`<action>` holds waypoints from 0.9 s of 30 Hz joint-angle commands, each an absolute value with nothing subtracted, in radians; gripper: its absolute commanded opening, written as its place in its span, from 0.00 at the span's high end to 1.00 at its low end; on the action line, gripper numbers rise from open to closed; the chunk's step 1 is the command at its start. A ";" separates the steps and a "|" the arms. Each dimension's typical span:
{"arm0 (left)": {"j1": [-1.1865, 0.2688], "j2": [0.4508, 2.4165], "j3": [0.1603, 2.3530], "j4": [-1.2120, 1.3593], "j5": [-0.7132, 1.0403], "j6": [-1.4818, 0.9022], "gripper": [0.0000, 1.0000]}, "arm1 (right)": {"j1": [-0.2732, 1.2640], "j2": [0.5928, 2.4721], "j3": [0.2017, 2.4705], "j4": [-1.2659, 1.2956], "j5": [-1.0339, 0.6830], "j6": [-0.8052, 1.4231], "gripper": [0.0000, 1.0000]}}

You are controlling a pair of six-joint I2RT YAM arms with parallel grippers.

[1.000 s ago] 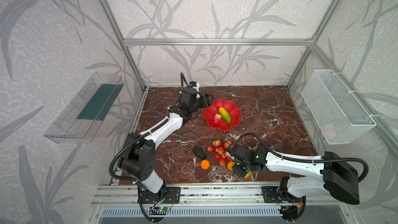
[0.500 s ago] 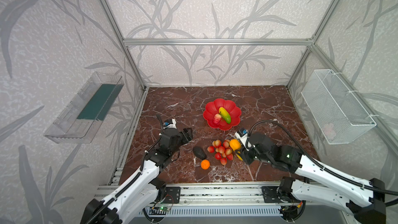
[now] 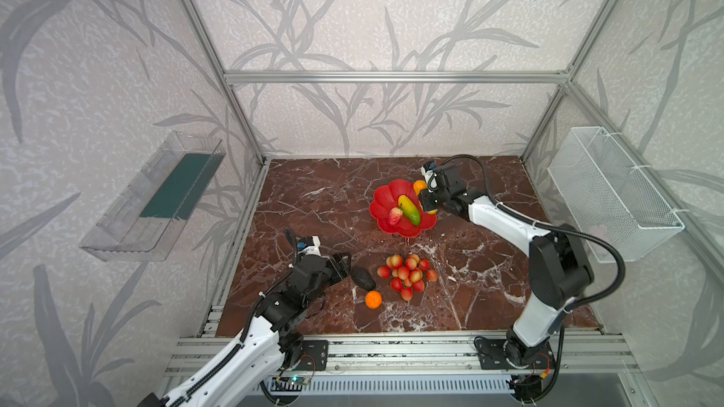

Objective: Place and organize the fake fruits in the fruit bowl
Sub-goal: 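Carry the squash into the plate with the right gripper while the left grasps the avocado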

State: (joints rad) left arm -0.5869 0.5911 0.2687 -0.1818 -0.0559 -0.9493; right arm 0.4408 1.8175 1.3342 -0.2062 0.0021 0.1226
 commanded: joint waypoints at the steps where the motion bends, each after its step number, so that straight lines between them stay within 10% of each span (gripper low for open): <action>1: -0.624 0.586 0.243 -0.185 -0.106 -1.024 0.22 | 0.421 1.915 1.422 -0.183 -0.003 0.091 0.70; 16: -0.719 0.856 0.251 0.031 -0.105 -1.044 0.22 | 0.405 1.853 1.346 -0.115 -0.069 0.150 0.17; 27: -0.743 1.211 0.297 0.312 -0.029 -1.052 0.34 | 0.405 1.464 1.055 -0.056 -0.091 0.192 0.09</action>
State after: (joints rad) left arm -0.7330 1.1362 0.2642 0.1928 -0.0601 -1.0321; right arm 0.4068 1.5211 1.1088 -0.0731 -0.0887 0.1757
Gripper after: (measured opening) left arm 0.692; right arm 0.908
